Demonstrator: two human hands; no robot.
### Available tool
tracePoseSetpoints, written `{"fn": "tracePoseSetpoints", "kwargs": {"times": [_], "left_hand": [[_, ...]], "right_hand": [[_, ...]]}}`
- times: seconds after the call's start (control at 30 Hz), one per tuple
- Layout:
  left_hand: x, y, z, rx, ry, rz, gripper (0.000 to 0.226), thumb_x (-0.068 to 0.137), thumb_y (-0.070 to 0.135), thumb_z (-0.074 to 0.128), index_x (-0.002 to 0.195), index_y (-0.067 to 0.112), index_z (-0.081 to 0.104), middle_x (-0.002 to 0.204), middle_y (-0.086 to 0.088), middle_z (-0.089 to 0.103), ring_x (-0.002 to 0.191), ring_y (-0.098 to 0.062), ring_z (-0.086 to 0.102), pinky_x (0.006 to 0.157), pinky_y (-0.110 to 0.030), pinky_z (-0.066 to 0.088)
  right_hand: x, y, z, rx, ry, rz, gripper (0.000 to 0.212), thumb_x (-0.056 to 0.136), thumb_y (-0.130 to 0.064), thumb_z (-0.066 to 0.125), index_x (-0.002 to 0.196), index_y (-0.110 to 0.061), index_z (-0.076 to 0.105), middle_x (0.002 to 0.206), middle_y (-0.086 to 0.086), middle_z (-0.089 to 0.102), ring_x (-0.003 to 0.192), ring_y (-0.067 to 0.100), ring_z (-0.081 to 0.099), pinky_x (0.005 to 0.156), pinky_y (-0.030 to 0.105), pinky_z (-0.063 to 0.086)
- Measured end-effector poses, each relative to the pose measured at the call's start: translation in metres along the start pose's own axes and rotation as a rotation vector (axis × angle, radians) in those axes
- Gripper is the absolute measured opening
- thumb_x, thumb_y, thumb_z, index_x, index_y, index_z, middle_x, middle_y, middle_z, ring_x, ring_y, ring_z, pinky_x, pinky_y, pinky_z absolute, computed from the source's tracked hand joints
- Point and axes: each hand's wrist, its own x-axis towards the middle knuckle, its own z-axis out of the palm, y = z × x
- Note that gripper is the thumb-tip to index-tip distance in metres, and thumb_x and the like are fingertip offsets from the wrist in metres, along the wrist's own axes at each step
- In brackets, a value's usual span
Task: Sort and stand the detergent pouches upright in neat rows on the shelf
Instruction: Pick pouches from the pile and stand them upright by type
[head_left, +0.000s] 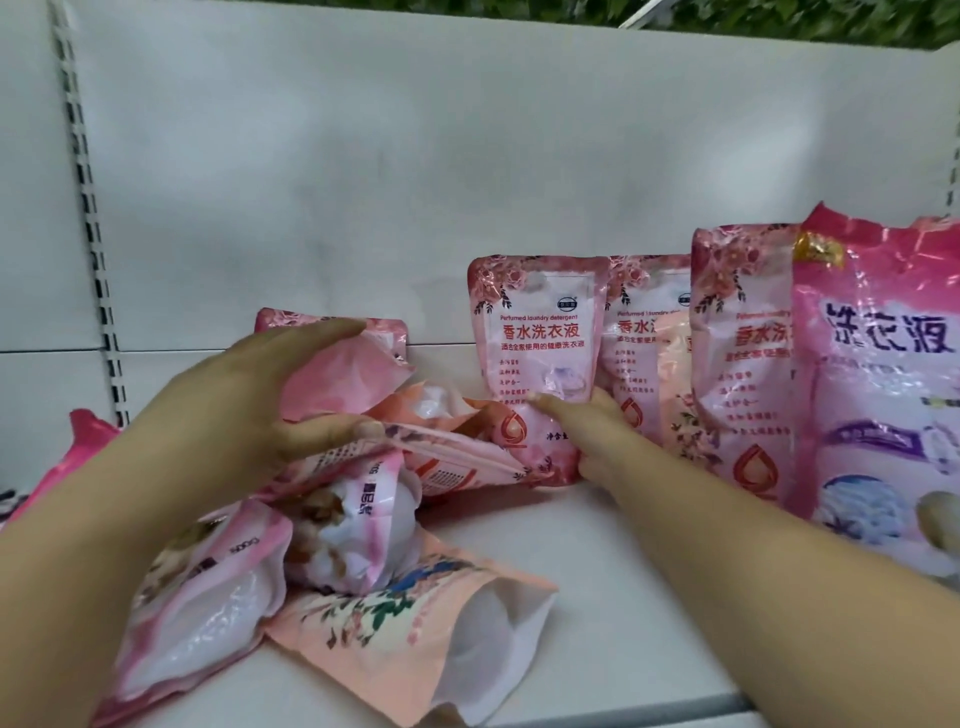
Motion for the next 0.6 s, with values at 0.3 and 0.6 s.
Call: {"fn": "tracePoseSetpoints", "kwargs": {"times": [0.3, 0.6], "left_hand": [[0.001, -0.006, -0.001, -0.009, 0.005, -0.002, 0.065, 0.041, 0.093, 0.042, 0.101, 0.075, 0.026, 0.127, 0.019, 0.05, 0.116, -0.015, 0.048, 0.077, -0.027, 0.032], [0.002, -0.006, -0.001, -0.051, 0.034, 0.005, 0.105, 0.043, 0.098, 0.012, 0.129, 0.046, 0.043, 0.125, 0.021, 0.047, 0.112, -0.001, 0.04, 0.085, -0.024, 0.03]], "right_hand": [[0.012, 0.006, 0.002, -0.027, 0.022, -0.101, 0.054, 0.072, -0.019, 0.077, 0.119, -0.008, 0.054, 0.114, 0.015, 0.064, 0.097, 0.031, 0.064, 0.089, 0.046, 0.051], [-0.032, -0.029, 0.006, -0.605, 0.152, -0.309, 0.084, 0.084, -0.048, 0.057, 0.146, -0.013, 0.014, 0.154, 0.009, 0.006, 0.141, 0.029, 0.013, 0.111, 0.045, 0.021]]}}
